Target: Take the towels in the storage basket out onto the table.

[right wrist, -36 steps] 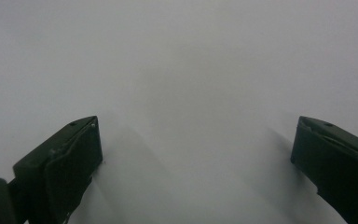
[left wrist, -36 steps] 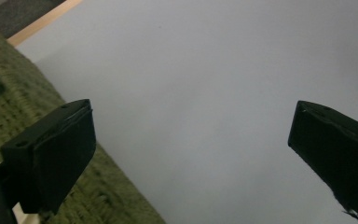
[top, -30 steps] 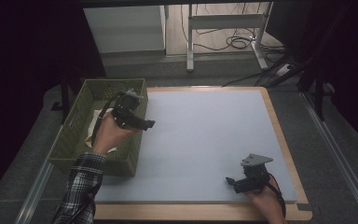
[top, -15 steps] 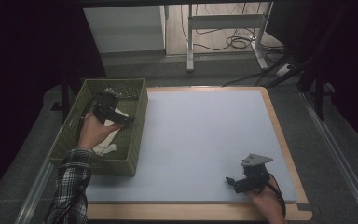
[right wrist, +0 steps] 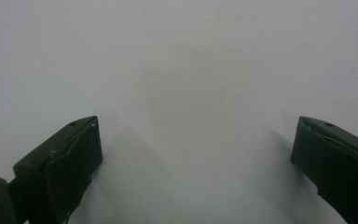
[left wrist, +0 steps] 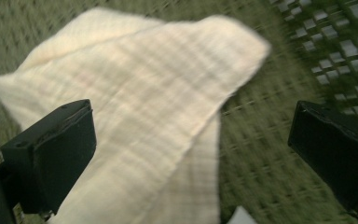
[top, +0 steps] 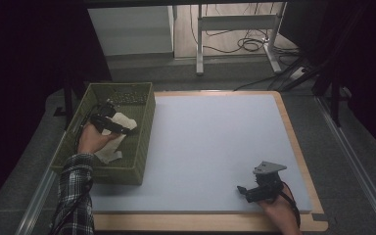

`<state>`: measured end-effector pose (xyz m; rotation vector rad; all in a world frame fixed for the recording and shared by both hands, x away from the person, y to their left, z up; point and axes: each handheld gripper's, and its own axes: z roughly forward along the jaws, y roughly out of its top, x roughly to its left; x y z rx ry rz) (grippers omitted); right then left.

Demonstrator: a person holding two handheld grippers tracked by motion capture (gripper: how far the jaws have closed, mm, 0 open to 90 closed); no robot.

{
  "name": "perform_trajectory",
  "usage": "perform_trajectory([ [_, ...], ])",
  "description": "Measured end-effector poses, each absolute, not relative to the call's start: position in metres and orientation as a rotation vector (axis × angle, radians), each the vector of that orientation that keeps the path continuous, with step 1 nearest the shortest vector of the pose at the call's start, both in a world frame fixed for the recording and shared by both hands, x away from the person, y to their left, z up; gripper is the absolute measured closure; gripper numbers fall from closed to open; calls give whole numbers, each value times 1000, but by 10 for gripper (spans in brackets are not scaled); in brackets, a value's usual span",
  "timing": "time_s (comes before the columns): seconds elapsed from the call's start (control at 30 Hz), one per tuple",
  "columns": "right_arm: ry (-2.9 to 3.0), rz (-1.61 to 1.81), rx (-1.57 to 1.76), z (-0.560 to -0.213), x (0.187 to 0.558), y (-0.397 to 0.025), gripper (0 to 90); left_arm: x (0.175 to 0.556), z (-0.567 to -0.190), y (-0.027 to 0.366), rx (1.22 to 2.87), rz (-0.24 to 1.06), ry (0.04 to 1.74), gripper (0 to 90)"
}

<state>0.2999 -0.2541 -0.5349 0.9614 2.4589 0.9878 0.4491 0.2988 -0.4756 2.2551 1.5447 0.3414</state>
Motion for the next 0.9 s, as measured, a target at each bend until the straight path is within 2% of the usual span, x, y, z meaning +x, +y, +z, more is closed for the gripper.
perform_trajectory([
  [0.5, 2459, 988, 961, -535, 300, -254, 19, 477, -504, 313, 2332, 209, 1739, 30],
  [0.6, 2459, 988, 962, -535, 300, -254, 19, 479, -512, 315, 2371, 132, 1771, 88],
  [0.7, 2459, 988, 961, -535, 300, -254, 19, 479, -513, 316, 2348, 89, 1798, 199],
  [0.8, 2459, 988, 961, -535, 300, -254, 19, 475, -507, 318, 2400, 128, 1801, 511],
  [0.9, 2459, 988, 961, -535, 300, -254, 20, 473, -506, 315, 2427, 122, 1777, 708],
])
